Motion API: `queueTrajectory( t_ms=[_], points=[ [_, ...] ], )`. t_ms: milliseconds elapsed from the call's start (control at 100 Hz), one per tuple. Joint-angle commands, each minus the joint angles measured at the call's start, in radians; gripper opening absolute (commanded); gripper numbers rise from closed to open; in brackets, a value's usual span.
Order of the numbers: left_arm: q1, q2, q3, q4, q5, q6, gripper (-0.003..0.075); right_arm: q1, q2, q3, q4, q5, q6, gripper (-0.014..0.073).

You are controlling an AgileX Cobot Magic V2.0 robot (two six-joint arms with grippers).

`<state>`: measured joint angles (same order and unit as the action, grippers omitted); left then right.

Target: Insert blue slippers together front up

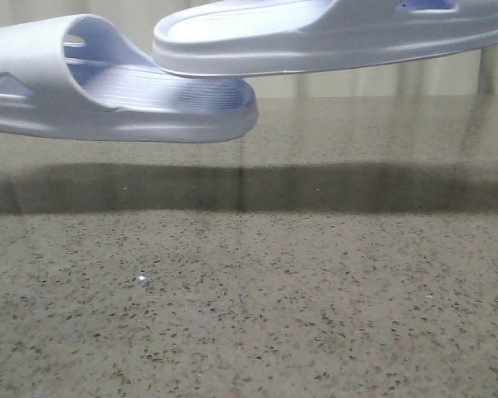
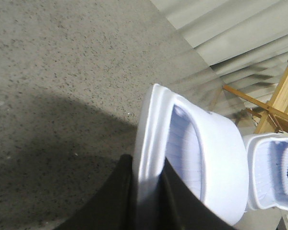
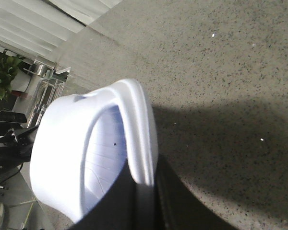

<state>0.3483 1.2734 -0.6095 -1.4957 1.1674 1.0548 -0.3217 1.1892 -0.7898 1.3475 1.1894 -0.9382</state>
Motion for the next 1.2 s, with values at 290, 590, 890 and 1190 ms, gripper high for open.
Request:
queueTrajectory(
  t_ms=[290,590,890,1190],
  points=[
    [-0.067,-0.026,-0.019,-0.120,0.093,0.011,0.0015,0.090,0.005,-0.022,0.079,-0.055,-0.021,-0.0106],
    [-0.067,-0.026,0.005,-0.143,0.100,0.002,0.0015,0.148,0.023,-0.022,0.102,-0.102,-0.021,-0.0106],
    [-0.117,-0.026,0.023,-0.164,0.100,0.019,0.0015,0.295,0.122,-0.022,0.183,-0.152,-0.072,-0.0106],
    [-0.202,0.046,0.023,-0.222,0.100,0.066,0.0015,0.440,0.223,-0.045,0.266,-0.177,-0.133,-0.0106]
  ],
)
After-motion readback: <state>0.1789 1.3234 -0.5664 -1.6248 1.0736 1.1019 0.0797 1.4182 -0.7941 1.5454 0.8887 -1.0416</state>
